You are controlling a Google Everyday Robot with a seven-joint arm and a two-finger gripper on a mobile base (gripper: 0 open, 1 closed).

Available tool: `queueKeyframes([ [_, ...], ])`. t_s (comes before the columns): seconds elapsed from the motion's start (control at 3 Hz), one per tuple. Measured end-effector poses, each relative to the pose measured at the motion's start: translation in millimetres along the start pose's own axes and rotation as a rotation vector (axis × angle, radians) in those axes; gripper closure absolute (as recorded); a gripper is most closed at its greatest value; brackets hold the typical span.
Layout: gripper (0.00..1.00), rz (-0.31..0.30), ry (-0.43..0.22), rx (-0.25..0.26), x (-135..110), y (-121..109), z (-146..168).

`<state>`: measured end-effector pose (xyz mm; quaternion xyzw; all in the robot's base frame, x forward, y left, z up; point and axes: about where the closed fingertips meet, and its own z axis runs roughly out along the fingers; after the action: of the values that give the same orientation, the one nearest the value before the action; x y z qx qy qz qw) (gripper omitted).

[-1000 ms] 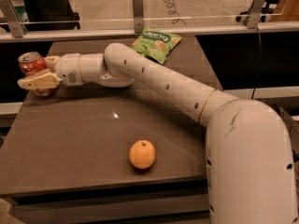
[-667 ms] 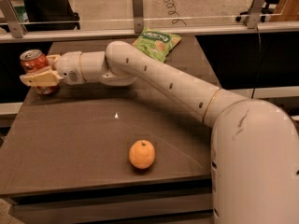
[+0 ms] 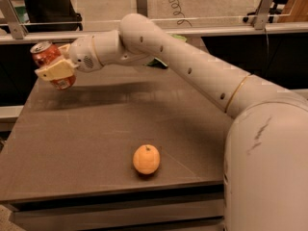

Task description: Knock coke can over

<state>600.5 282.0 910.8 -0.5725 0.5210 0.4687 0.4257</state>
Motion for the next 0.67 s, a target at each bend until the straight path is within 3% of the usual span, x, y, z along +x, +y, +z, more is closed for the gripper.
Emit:
queueKeyframes([
  [0.67,1.00,0.020,0.276,-0.087,2.7,17.0,-61.7],
])
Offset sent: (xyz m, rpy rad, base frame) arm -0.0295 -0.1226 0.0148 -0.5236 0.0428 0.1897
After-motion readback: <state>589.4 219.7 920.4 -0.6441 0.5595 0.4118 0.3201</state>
